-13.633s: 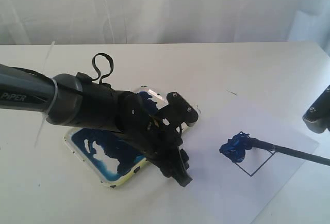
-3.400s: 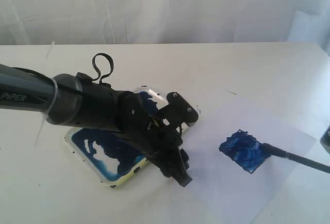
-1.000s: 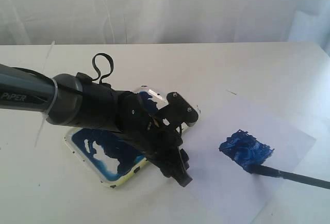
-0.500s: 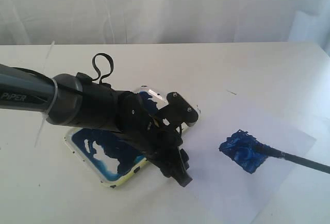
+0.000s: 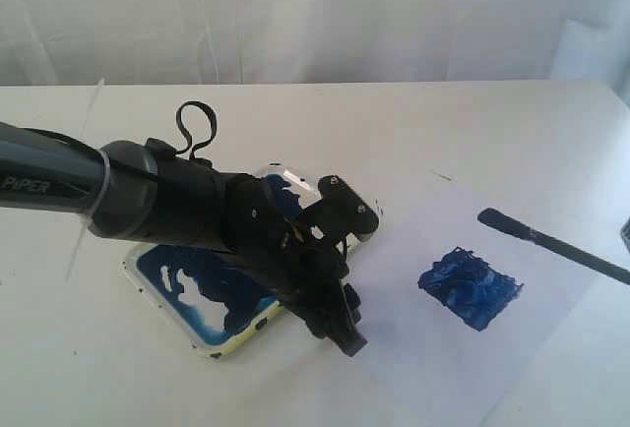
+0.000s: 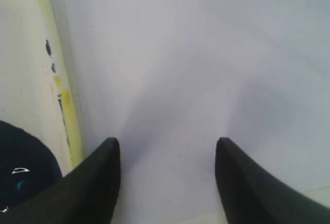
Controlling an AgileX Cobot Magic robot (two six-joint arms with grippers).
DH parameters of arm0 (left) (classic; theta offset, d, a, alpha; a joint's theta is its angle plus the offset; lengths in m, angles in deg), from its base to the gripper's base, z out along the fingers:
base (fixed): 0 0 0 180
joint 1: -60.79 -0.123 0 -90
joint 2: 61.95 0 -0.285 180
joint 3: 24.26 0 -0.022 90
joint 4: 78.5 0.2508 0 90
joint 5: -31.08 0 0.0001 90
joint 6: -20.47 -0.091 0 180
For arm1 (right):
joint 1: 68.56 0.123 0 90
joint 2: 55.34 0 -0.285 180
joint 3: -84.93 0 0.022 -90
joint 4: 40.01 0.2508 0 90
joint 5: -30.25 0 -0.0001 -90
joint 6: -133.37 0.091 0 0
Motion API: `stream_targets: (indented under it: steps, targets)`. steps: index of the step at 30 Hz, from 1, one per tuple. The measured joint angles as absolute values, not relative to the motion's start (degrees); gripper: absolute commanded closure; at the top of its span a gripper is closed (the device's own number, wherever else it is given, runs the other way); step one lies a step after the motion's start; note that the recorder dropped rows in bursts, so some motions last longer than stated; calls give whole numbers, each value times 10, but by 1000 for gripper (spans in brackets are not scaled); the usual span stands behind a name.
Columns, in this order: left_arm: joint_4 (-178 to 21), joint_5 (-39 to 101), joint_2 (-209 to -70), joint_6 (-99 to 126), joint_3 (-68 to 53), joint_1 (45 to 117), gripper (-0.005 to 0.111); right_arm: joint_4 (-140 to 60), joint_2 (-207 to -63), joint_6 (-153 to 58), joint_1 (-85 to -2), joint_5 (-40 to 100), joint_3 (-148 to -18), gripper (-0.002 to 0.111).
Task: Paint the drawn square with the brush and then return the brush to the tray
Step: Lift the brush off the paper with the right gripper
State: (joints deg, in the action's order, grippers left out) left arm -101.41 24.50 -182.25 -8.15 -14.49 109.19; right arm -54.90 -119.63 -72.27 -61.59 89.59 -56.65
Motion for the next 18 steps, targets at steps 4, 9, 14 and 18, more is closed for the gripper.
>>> stream_targets:
  steps: [4,9,14,18]
  targets:
    - [-1014,244,-1814,-81,-143,1092,48,-546,-1196,-720,-616,885,-566,108]
    - [-1014,243,-1780,-81,-143,1092,48,-538,-1196,-720,-616,869,-566,108]
    - [-1014,236,-1754,-81,-143,1092,48,-536,-1196,-720,-616,867,-566,108]
    - [-1014,223,-1740,-81,-143,1092,48,-536,-1196,-720,-616,867,-566,108]
